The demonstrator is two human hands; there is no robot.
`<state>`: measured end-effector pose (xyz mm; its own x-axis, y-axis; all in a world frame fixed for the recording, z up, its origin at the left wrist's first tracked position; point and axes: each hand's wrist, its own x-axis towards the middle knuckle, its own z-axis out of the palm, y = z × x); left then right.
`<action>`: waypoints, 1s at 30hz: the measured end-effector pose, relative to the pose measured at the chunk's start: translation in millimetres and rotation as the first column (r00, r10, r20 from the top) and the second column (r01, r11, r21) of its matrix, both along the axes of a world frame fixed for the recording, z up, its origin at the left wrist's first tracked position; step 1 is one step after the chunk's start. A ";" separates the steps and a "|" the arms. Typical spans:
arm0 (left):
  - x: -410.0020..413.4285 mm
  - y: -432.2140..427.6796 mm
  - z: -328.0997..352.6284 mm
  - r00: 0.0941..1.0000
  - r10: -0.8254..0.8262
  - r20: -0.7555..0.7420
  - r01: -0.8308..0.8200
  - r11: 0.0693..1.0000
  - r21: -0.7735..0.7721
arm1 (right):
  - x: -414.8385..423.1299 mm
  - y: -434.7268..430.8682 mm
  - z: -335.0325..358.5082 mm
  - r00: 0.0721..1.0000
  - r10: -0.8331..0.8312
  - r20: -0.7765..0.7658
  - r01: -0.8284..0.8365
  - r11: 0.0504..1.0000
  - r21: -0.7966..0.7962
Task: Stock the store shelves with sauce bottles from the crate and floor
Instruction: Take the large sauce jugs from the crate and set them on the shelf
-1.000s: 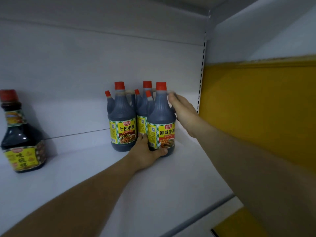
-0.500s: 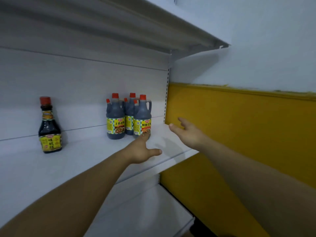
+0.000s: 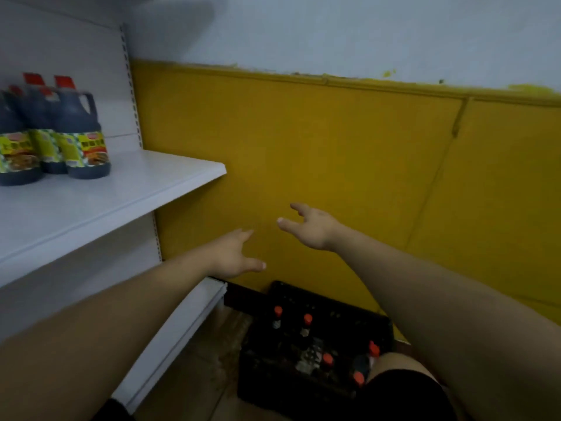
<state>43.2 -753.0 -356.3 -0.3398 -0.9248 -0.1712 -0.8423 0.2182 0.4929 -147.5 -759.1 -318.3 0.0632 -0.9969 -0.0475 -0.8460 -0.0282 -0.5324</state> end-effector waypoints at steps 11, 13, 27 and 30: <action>-141.3 -30.1 -118.3 0.961 -0.271 0.053 0.235 0.904 0.357 | -151.3 37.6 -131.2 0.961 -0.276 0.024 0.263 0.937 0.232; -167.6 -36.2 -145.0 0.953 -0.298 0.057 0.254 0.887 0.387 | -176.6 43.0 -158.7 0.940 -0.336 0.054 0.305 0.902 0.305; -307.6 -113.3 -341.9 0.879 -0.464 0.112 0.314 0.738 0.597 | -269.2 -4.7 -351.0 0.892 -0.452 0.020 0.370 0.754 0.542; -324.9 -127.7 -382.4 0.877 -0.472 0.094 0.306 0.698 0.647 | -276.0 -27.3 -386.9 0.893 -0.450 -0.020 0.381 0.732 0.565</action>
